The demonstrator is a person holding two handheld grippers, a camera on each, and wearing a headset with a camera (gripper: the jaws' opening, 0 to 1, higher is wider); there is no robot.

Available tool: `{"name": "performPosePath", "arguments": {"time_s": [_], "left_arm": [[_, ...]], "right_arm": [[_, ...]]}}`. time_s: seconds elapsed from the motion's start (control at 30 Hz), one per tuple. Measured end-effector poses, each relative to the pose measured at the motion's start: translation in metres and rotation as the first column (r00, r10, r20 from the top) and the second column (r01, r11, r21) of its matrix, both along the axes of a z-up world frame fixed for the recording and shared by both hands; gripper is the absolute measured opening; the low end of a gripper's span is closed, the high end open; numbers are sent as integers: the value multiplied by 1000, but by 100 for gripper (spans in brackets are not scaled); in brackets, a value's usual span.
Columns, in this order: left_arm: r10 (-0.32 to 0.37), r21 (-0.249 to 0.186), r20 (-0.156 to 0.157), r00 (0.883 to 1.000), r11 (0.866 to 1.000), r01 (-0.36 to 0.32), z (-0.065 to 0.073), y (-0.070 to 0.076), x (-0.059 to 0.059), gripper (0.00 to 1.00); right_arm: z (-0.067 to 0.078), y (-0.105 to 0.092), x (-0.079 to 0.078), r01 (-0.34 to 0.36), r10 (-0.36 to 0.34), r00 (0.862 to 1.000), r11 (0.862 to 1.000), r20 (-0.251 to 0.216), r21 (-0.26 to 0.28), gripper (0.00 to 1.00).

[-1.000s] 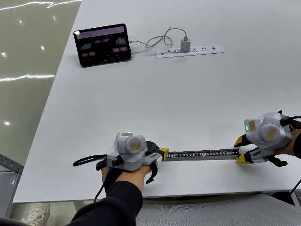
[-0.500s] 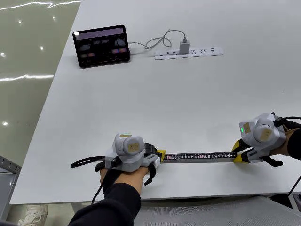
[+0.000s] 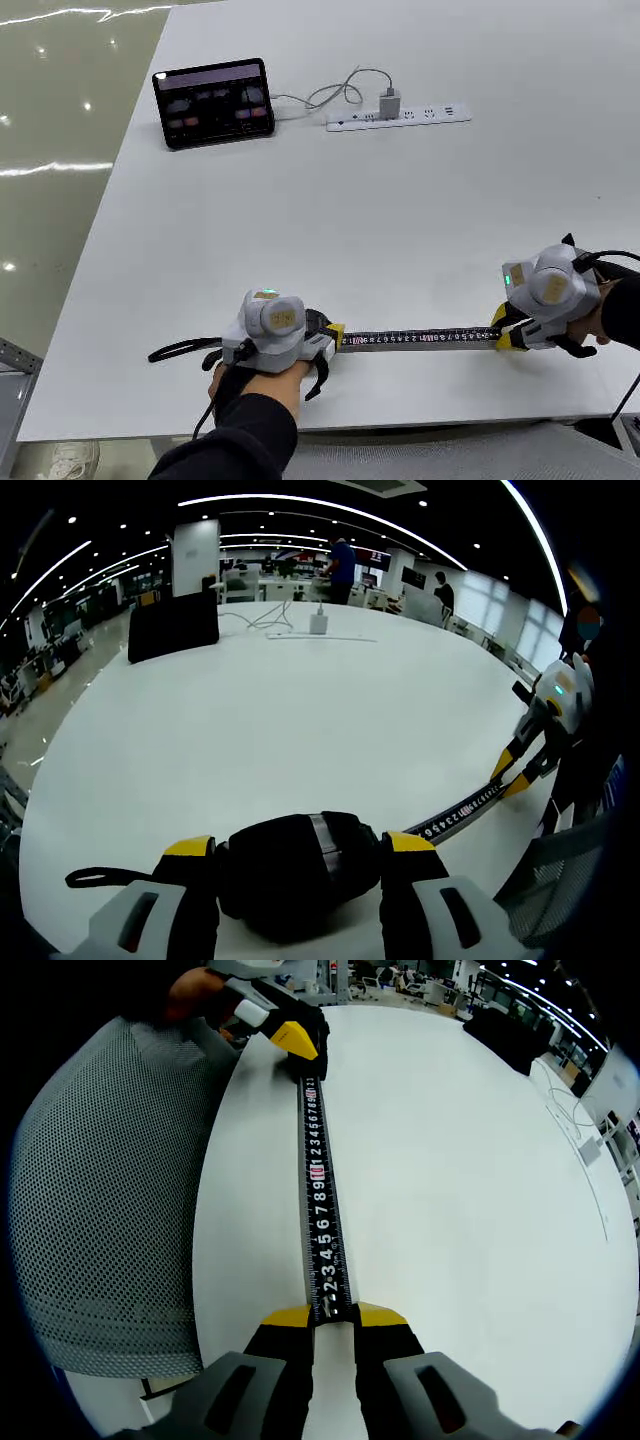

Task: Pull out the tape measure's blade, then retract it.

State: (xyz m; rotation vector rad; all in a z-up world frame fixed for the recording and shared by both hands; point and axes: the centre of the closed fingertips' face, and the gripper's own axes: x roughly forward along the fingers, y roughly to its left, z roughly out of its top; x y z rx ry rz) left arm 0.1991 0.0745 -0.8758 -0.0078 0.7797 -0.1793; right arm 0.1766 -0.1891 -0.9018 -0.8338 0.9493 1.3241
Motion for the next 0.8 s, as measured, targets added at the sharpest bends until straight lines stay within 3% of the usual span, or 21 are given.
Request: {"name": "performPosePath", "arguments": {"time_s": [0.8], "left_arm": [[-4,1,-2,1000,1000,4,0,1,0,61]], "right_arm": [[-1,7,1,-36,36,999,999,14,-27,11]]}}
